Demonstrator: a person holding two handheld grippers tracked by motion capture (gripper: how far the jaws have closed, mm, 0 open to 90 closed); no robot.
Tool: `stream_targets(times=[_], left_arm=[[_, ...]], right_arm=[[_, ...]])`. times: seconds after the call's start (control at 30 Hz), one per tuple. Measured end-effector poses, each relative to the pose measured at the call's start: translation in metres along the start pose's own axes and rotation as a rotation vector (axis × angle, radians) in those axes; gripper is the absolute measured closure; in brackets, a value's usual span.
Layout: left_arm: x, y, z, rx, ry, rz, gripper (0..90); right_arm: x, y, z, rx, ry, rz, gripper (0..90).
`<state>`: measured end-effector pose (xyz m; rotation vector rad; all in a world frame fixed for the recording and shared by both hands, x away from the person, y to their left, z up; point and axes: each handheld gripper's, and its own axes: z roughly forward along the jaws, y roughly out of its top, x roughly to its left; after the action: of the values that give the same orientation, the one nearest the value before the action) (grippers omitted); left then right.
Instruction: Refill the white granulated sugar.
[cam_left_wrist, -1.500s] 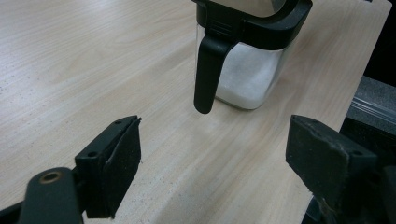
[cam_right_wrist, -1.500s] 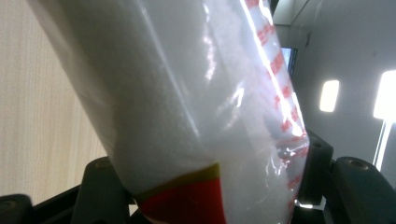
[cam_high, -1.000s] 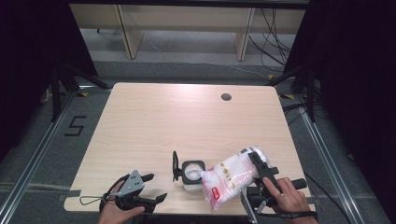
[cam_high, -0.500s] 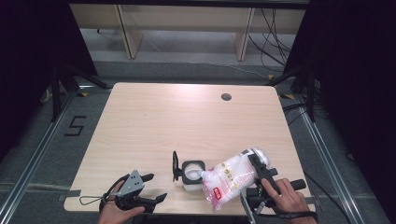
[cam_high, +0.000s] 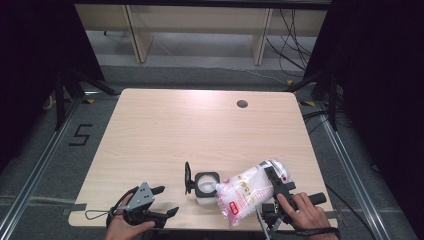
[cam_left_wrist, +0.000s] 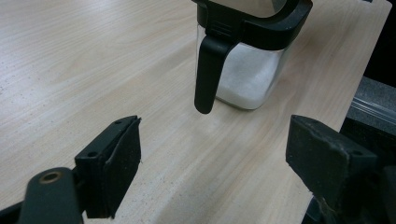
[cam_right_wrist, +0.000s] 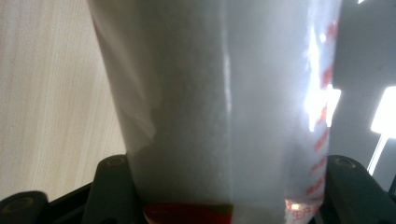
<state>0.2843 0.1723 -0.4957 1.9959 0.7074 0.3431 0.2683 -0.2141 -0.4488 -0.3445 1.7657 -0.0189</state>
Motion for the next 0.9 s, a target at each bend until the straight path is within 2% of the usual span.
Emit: stream_targets(times=[0.03,0.07,0.1,0.13,0.17,0.2,0.23,0.27,0.33,0.37,0.4,0.43,0.47,0.5,0.53,0.57,0.63,0.67,0.7,0.73,0.77,0.8,0.83,0.87,0.9], left_arm=[[0.0,0.0,0.0,0.0,0.0,-0.001,17.6],[0.0,0.0,0.0,0.0,0.0,-0.001,17.6],[0.0,0.0,0.0,0.0,0.0,0.0,17.6],[0.0,0.0,0.0,0.001,0.0,0.001,17.6],[-0.001,0.0,0.0,0.0,0.004,-0.015,17.6],[-0.001,0.0,0.0,0.001,0.003,-0.012,17.6],[-0.001,0.0,0.0,0.001,0.003,-0.012,17.6],[0.0,0.0,0.0,-0.001,0.0,0.0,17.6],[0.0,0.0,0.0,-0.002,0.001,-0.002,17.6],[0.0,0.0,0.0,0.0,0.002,0.0,17.6],[-0.001,-0.001,0.001,-0.001,0.002,-0.019,17.6],[0.0,0.0,0.001,-0.001,0.0,-0.005,17.6],[-0.001,0.0,0.001,0.008,0.005,0.003,17.6],[-0.001,0.0,0.001,-0.003,-0.005,-0.002,17.6],[0.0,0.0,0.001,0.0,-0.002,0.0,17.6],[-0.001,-0.001,0.001,-0.002,0.0,-0.017,17.6],[-0.001,0.0,0.002,-0.009,-0.002,-0.015,17.6],[0.0,0.0,0.0,0.004,0.002,-0.008,17.6],[-0.001,0.0,0.0,0.001,0.003,-0.013,17.6],[0.001,0.0,0.0,0.003,0.003,0.005,17.6],[0.001,0.0,0.0,0.002,0.003,0.003,17.6],[0.001,0.0,0.0,0.002,0.003,0.002,17.6],[0.0,0.0,0.0,-0.002,0.0,-0.002,17.6],[0.0,0.0,0.0,-0.001,-0.002,0.0,17.6],[0.0,0.0,0.0,-0.002,-0.001,0.0,17.6]], right_arm=[[0.003,0.0,0.0,0.005,0.004,0.026,45.2],[0.002,0.0,0.0,0.001,0.005,0.009,45.4],[0.003,0.0,-0.001,0.016,0.012,0.022,45.6],[0.002,0.001,-0.001,0.014,0.014,-0.002,45.8],[0.0,0.001,-0.001,0.008,0.014,-0.024,46.0],[0.0,0.001,-0.001,0.006,0.012,-0.023,46.2],[0.001,0.0,0.0,-0.005,0.005,-0.014,46.5],[0.002,0.0,-0.001,0.01,0.025,0.014,46.7],[-0.002,-0.001,-0.002,0.016,0.084,0.032,47.1],[-0.003,-0.003,0.0,-0.018,0.07,0.04,47.4],[-0.005,-0.004,0.0,-0.027,0.081,0.048,47.7],[-0.003,-0.004,-0.001,-0.021,0.099,0.099,47.9],[-0.004,-0.006,0.001,-0.051,0.095,0.103,48.1],[-0.002,-0.007,0.0,-0.039,0.108,0.156,48.2],[-0.004,-0.009,0.001,-0.063,0.114,0.153,48.3],[-0.002,-0.01,0.001,-0.069,0.126,0.194,48.4],[0.0,-0.011,0.001,-0.087,0.148,0.239,48.6],[0.002,-0.012,0.002,-0.095,0.16,0.276,48.8],[0.001,-0.013,0.003,-0.111,0.162,0.259,48.9],[-0.001,-0.014,0.003,-0.128,0.163,0.243,48.9],[0.003,-0.014,0.002,-0.123,0.185,0.313,49.0],[0.003,-0.015,0.002,-0.13,0.188,0.324,49.1],[0.002,-0.015,0.002,-0.147,0.184,0.312,49.1],[0.005,-0.016,0.002,-0.15,0.197,0.366,49.2],[0.005,-0.017,0.002,-0.157,0.203,0.387,49.2]])
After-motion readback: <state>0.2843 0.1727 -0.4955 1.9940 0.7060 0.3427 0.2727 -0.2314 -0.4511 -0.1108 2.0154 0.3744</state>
